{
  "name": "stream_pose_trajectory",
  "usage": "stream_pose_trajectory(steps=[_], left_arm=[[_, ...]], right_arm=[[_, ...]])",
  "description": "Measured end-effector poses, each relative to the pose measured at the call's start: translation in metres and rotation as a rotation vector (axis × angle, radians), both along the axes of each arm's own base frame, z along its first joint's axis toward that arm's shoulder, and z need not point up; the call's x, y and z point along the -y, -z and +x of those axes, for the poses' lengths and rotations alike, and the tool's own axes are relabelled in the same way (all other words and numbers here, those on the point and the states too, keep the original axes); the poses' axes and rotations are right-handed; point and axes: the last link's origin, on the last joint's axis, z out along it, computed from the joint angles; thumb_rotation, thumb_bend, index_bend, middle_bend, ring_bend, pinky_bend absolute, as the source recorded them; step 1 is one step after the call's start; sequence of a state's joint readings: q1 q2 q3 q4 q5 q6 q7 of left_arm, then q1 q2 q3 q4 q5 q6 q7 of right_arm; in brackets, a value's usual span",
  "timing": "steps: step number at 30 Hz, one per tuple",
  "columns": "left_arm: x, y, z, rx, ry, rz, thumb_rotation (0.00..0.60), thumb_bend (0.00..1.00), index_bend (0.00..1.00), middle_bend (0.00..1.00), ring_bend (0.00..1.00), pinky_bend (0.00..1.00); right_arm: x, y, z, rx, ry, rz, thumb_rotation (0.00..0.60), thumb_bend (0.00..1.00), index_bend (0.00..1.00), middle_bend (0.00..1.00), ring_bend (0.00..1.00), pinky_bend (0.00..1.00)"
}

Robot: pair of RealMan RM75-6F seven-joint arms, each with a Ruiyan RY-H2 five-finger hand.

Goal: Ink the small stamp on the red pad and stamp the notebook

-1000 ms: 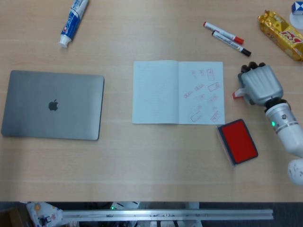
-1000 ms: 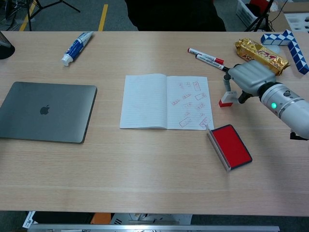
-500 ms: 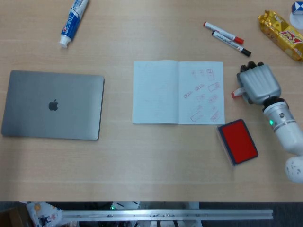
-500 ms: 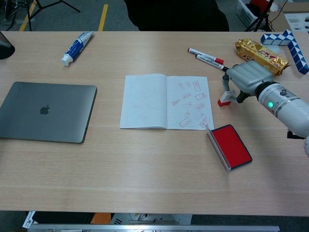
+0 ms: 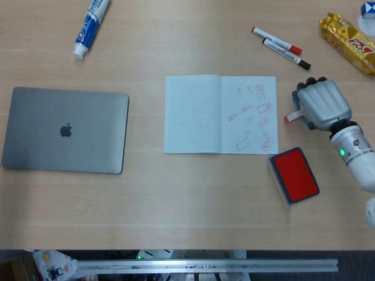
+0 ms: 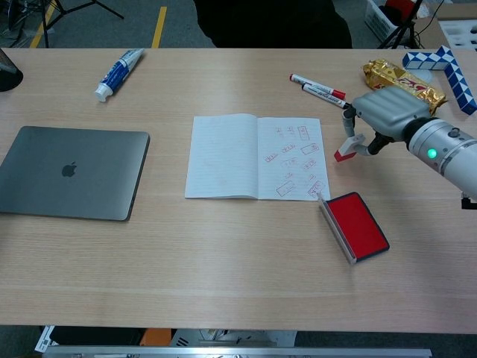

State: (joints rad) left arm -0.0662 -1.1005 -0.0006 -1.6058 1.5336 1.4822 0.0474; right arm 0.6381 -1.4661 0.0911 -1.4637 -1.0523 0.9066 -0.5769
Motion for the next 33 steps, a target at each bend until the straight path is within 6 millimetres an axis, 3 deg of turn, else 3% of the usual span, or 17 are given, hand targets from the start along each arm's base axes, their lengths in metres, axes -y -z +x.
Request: stream_pose_trajectory(steps=[7, 16, 33], left_arm=[[0.001, 0.001, 0.002, -0.001, -0.003, -0.008, 0.6, 0.24, 0.21, 0.13, 0.25, 0.23], [0.005, 0.002, 0.0, -0.003, -0.017, -0.018, 0.6, 0.24, 0.2, 0.13, 0.25, 0.23], [0.008, 0.004, -0.004, 0.001, -0.039, -0.031, 0.6, 0.24, 0.18, 0.12, 0.25, 0.23]], right_arm=[[-0.028, -0.021, 0.024, 0.02, -0.092, 0.096, 0.6, 0.42, 0.69, 0.5, 0.37, 0.41], [-0.064, -0.016, 0.015, -0.05, -0.154, 0.221, 0.6, 0.46, 0.71, 0.56, 0.43, 0.46], [-0.069, -0.002, 0.008, -0.13, -0.174, 0.273, 0.6, 0.51, 0.74, 0.6, 0.47, 0.47]])
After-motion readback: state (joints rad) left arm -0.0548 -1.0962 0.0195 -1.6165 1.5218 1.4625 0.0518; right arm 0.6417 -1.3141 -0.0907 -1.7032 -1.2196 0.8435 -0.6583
